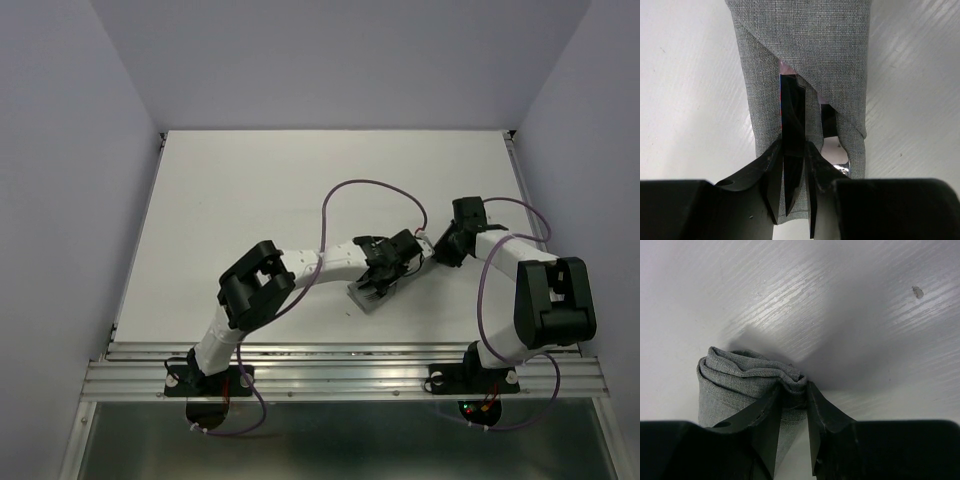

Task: Fold the napkin into a case and place the utensils inside
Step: Stuff the knife into the folded napkin.

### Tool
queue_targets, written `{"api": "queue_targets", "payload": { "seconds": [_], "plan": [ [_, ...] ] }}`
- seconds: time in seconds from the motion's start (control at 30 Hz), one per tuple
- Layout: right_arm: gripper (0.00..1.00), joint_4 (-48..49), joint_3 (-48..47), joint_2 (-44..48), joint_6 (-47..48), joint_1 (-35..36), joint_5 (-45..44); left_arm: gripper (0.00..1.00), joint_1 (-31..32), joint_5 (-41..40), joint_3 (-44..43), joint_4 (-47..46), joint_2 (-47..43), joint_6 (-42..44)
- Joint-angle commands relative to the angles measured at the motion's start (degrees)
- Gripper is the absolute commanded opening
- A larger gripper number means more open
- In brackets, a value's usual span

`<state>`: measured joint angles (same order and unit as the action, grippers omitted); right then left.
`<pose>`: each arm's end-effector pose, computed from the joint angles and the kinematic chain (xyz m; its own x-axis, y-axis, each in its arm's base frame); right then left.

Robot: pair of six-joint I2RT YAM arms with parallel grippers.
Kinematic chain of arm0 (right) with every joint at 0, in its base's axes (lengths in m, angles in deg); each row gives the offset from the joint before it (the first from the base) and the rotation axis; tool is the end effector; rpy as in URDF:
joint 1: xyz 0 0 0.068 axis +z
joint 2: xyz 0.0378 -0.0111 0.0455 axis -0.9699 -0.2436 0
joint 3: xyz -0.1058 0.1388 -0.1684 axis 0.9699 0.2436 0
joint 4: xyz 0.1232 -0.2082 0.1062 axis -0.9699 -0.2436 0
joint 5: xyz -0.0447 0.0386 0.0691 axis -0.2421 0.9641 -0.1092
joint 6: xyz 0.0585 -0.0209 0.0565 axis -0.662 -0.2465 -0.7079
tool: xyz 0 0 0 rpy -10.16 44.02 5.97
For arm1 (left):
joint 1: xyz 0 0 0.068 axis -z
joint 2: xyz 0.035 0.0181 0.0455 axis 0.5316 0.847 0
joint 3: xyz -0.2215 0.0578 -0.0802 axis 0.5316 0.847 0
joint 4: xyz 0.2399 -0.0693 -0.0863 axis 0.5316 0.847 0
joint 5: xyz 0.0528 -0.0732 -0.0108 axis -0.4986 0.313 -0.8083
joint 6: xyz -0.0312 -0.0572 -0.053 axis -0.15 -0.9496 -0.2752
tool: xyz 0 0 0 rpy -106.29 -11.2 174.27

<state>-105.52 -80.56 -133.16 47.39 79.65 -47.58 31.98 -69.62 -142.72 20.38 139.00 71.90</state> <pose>0.3013 0.0159 0.0959 -0.6892 0.6136 -0.3854 0.5484 0.7893 0.2761 0.2124 -0.4152 0.1298 -0.3020 0.7414 -0.5993 0.8745 0.4657 0.1354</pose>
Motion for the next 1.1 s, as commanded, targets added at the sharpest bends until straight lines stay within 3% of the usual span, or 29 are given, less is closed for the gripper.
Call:
{"api": "queue_targets", "payload": {
  "seconds": [0.0,0.57,0.9,1.07],
  "plan": [
    [0.31,0.91,1.22,-0.34,0.83,0.03,1.84,0.26,-0.46,1.07,-3.2,-0.04,-0.09,1.02],
    [0.32,0.74,1.84,0.98,0.74,0.03,2.28,0.27,-1.25,3.0,-7.16,1.45,1.85,1.1],
    [0.33,-0.05,1.14,2.64,0.21,0.03,2.02,0.45,-1.34,3.36,-6.72,2.42,1.94,1.02],
    [0.39,-2.86,-0.8,5.46,-0.32,0.03,-0.09,0.49,-1.25,2.13,-6.55,3.47,0.71,0.49]
  ]
}}
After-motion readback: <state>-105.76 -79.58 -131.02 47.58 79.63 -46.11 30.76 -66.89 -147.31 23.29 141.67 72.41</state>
